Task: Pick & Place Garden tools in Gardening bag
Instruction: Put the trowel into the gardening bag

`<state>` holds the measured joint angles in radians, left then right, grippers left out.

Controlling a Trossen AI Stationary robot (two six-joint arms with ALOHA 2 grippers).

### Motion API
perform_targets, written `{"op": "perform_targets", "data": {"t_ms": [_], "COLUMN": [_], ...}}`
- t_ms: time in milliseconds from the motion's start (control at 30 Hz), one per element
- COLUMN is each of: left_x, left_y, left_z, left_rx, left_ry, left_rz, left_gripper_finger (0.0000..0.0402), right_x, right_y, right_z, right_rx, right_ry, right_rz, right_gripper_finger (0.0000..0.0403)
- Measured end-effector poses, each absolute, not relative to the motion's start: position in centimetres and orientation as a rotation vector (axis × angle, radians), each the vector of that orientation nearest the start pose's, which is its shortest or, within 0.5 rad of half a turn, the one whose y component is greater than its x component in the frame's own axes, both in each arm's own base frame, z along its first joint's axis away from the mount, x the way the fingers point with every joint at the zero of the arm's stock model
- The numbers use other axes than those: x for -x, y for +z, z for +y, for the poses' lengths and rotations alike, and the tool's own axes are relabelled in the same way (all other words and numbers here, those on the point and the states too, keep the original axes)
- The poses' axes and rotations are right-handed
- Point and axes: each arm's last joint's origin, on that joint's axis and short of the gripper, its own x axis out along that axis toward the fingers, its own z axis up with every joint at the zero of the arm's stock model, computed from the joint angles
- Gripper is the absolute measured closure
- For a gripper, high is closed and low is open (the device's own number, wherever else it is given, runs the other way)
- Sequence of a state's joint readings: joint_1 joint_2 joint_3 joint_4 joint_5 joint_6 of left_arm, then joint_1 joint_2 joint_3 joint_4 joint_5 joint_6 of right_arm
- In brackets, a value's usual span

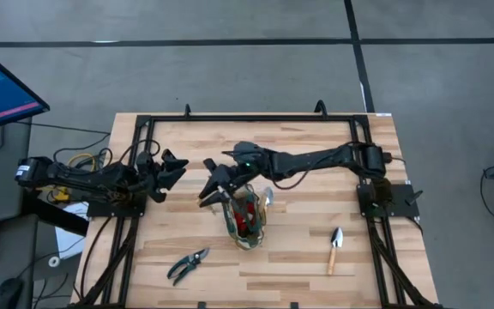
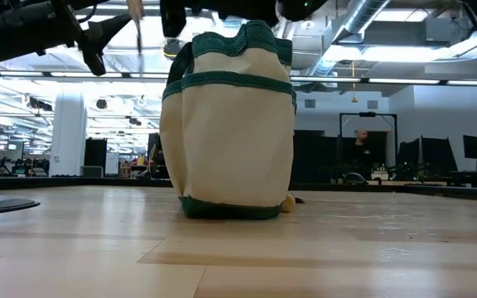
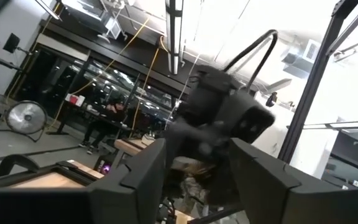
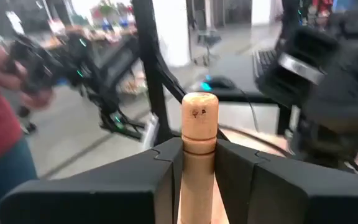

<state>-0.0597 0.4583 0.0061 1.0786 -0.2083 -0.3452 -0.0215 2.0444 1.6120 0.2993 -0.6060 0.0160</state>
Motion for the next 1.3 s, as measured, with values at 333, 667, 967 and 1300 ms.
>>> {"op": "perform_targets", "data": {"t_ms": [333,667,967,1300], "left_x": [-10.8,-10.8,-10.8,-10.8], "left_y": [22.4,22.4,22.4,22.4], "left_z": [-0.1,-0.1,-0.1,-0.1], "left_rx": [0.418,0.418,0.418,0.418], "left_ry": [0.026,0.026,0.026,0.026], "left_rz": [-0.643,-0.644,-0.644,-0.644], "left_gripper_finger": [0.0231,0.0231,0.0231,0.0235], "right_x": [-47.3,-47.2,-47.6,-48.0], "right_y": [26.4,26.3,25.5,24.2], "right_z": [-3.7,-3.7,-1.9,-1.7], "right_rx": [-0.054,-0.067,-0.054,-0.055], "right_ry": [0.581,0.596,0.606,0.590], "right_rz": [0.264,0.280,0.297,0.328], "right_gripper_finger": [0.0340,0.0340,0.0340,0.0340]}}
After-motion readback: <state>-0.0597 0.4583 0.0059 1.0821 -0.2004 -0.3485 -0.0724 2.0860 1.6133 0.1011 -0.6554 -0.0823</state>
